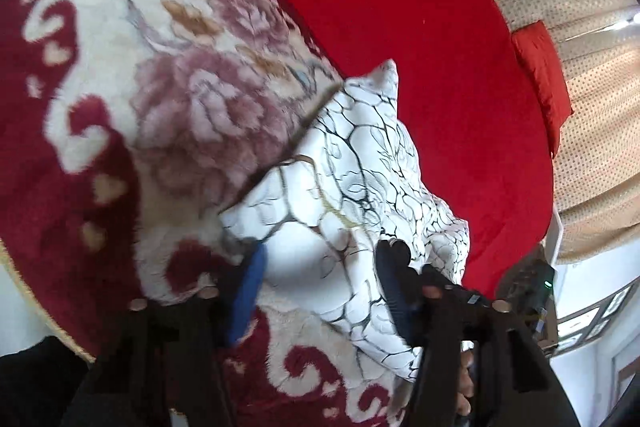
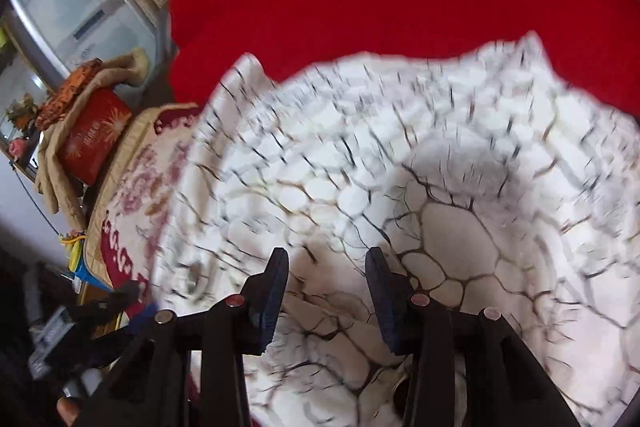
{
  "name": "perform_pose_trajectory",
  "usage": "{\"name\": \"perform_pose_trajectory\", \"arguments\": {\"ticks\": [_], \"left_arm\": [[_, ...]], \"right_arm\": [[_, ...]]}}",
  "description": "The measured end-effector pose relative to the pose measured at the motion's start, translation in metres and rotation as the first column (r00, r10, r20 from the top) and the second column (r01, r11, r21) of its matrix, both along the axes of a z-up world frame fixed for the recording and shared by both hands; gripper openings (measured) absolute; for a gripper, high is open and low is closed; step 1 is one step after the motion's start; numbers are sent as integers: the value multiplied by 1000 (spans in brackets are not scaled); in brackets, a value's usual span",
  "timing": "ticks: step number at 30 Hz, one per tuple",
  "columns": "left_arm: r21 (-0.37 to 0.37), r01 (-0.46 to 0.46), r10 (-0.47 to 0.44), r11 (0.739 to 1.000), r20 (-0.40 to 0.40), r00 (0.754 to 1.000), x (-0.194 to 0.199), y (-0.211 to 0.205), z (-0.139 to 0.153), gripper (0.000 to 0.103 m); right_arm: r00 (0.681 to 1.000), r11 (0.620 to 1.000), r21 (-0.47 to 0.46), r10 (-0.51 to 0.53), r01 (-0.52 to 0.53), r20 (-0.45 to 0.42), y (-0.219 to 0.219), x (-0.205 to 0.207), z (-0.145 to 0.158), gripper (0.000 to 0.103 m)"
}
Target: Fold large clothes
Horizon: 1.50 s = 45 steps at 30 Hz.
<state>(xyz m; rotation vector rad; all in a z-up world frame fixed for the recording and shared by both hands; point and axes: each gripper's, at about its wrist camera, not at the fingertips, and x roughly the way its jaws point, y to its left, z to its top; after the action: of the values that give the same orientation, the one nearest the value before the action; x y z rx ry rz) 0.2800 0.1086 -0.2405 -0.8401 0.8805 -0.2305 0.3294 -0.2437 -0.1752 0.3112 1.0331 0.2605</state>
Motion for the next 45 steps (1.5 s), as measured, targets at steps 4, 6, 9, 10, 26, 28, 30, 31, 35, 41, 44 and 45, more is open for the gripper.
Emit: {"name": "perform_pose_trajectory", "arguments": {"ticks": [4, 6, 9, 10, 26, 28, 30, 31, 35, 41, 44, 45], "left_arm": [[45, 26, -23, 999, -74, 997, 6, 4, -9, 58], [-78, 73, -83, 994, -131, 988, 11, 0, -24, 58], [-145, 109, -127, 983, -122, 984, 17, -13, -28, 60], [-153, 94, -113, 984, -119, 987, 19, -14, -29, 61], [-131, -106, 108, 986, 4, 994, 74, -23, -26, 62], [-187, -113, 110, 976, -26, 994, 86, -18, -33, 62], [-243, -110, 106, 964, -28, 994, 94, -15, -37, 45], [-221, -96, 93, 970, -24, 995, 98, -16, -35, 33], [-108, -53, 56, 993, 25, 998, 105, -28, -20, 15], [118, 21, -48, 993, 223, 974, 89, -61, 43, 10], [258, 70, -151, 964, 307, 940, 72, -94, 77, 10], [325, 90, -202, 942, 332, 921, 67, -113, 89, 10]], "right_arm": [[1000, 1000, -15, 17, -17, -4, 3, 2, -1, 40], [1000, 1000, -7, 24, -24, 3, 2, 1, -3, 40], [999, 999, -4, 44, -44, 21, 3, 0, -3, 40], [999, 999, -6, 46, -45, 22, 4, 0, -3, 40], [995, 996, 30, 86, -87, 48, -6, -10, -1, 40], [995, 996, 35, 86, -88, 47, -7, -10, -1, 40], [995, 996, 35, 85, -87, 46, -7, -10, -1, 40], [995, 996, 34, 85, -87, 46, -7, -10, -1, 39], [996, 995, 64, 71, -74, 44, -14, -12, 3, 35], [995, 988, 154, -32, 18, 90, -65, -26, 30, 34], [991, 975, 209, -99, 78, 90, -103, -31, 36, 35], [989, 967, 233, -123, 101, 83, -117, -32, 37, 37]]}}
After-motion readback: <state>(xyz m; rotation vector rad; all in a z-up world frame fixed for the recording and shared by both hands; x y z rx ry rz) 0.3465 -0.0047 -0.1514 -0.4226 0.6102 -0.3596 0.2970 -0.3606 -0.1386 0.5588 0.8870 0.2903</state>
